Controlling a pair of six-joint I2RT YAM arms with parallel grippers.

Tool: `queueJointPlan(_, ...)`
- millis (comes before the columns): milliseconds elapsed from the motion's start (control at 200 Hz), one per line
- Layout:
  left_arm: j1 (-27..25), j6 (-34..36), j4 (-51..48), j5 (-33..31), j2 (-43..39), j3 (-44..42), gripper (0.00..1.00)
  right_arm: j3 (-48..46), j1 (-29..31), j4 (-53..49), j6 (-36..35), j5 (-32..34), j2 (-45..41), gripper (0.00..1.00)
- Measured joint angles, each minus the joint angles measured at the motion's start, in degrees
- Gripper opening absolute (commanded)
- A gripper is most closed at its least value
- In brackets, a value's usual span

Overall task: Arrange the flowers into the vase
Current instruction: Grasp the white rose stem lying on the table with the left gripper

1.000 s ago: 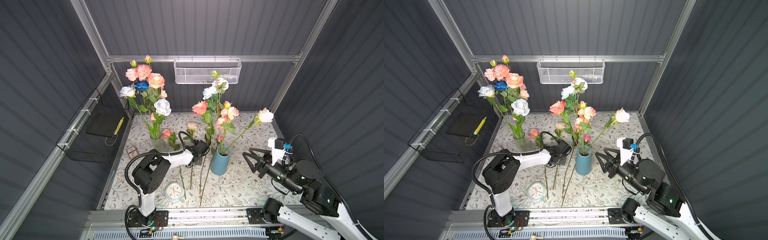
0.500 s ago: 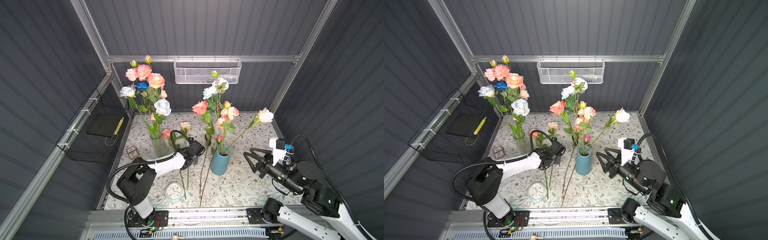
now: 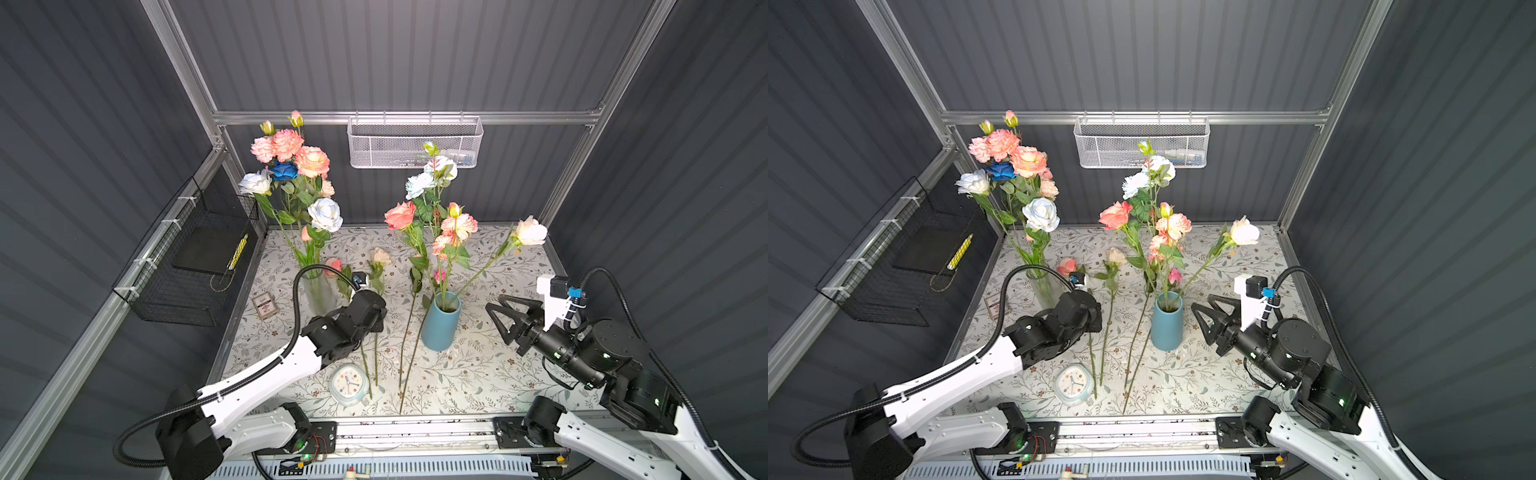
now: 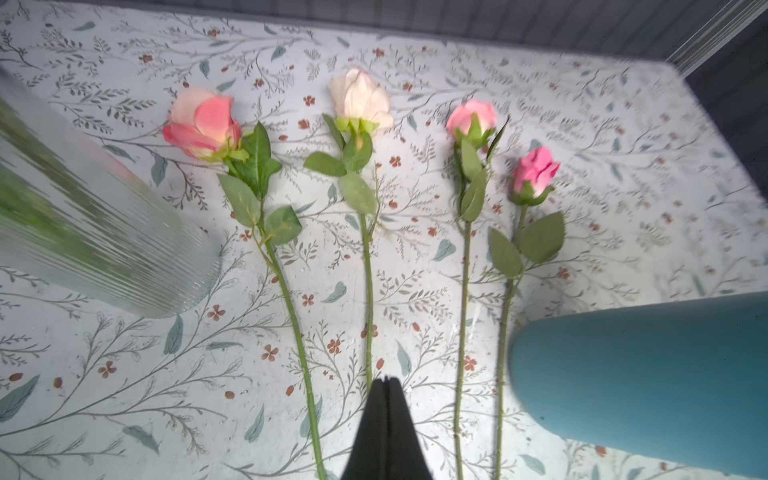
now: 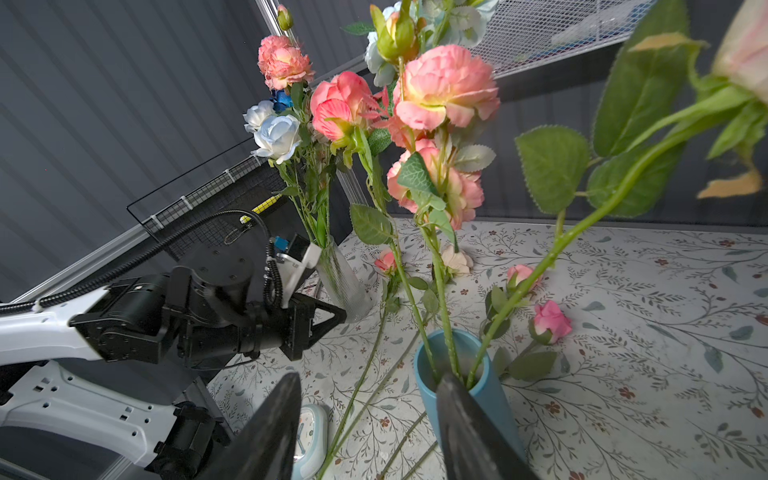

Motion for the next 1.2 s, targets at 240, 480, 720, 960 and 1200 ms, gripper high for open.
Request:
queueJointPlan(240,-0.02,-0.48,-4.11,-0.04,4.85,4.94,0.27,0.04,0.0,0.59,0.42,-0.02,1.49,0.55)
queueJointPlan(480,1.77,0.04,-2.05,2.34,15.93,3.32,0.7,0.04,0.0,1.36,0.68,-0.15,1.66,0.55)
queueJointPlan(720,8.28,1.46,6.36,4.35,26.45,3.41,0.81,0.04,0.24,1.31,0.68,-0.2,0.13,0.55)
queueJointPlan(960,9.11,1.79,6.99,5.18,37.77,6.51,0.77,0.04,0.26,-0.02,0.66,0.15,-2.25,0.55)
queueJointPlan(1200,8.46,0.63,1.36,7.58,32.7,4.35,0.65,0.0,0.26,-1.62,0.61,1.09,-4.04,0.55)
